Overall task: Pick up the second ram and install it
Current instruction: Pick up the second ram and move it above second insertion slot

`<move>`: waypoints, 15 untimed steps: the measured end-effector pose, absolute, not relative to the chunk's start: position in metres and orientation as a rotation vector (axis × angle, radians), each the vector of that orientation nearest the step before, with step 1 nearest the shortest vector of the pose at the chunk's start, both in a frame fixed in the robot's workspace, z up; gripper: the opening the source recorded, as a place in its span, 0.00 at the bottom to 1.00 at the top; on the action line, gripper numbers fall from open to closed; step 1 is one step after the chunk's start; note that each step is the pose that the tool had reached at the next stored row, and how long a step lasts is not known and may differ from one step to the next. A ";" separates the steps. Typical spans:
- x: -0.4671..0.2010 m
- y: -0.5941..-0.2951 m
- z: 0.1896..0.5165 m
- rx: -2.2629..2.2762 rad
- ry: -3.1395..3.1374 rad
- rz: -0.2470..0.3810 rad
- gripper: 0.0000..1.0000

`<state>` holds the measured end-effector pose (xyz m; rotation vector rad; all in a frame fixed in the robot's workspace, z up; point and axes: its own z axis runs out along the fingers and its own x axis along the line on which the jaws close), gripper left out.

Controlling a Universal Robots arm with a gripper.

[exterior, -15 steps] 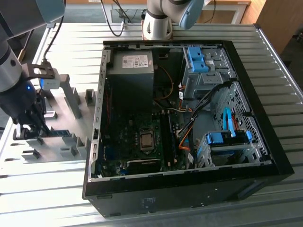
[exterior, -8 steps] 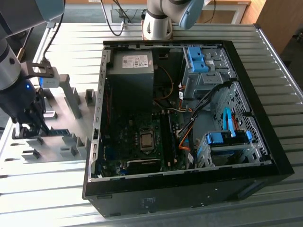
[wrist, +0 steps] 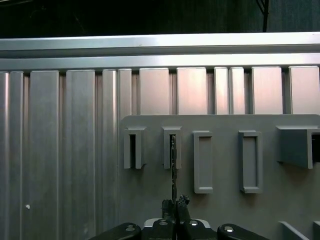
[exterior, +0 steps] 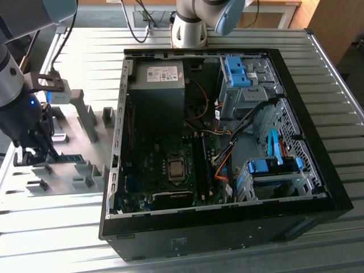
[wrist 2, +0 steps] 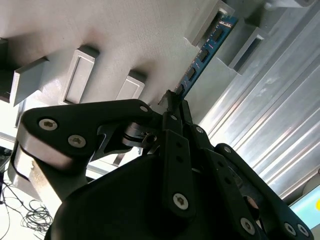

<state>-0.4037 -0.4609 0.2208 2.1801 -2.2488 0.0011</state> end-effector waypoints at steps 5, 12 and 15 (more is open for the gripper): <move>-0.404 -0.461 0.222 2.180 -2.249 0.001 0.14; -0.404 -0.461 0.225 2.180 -2.249 0.001 0.14; -0.404 -0.461 0.226 2.180 -2.249 0.001 0.14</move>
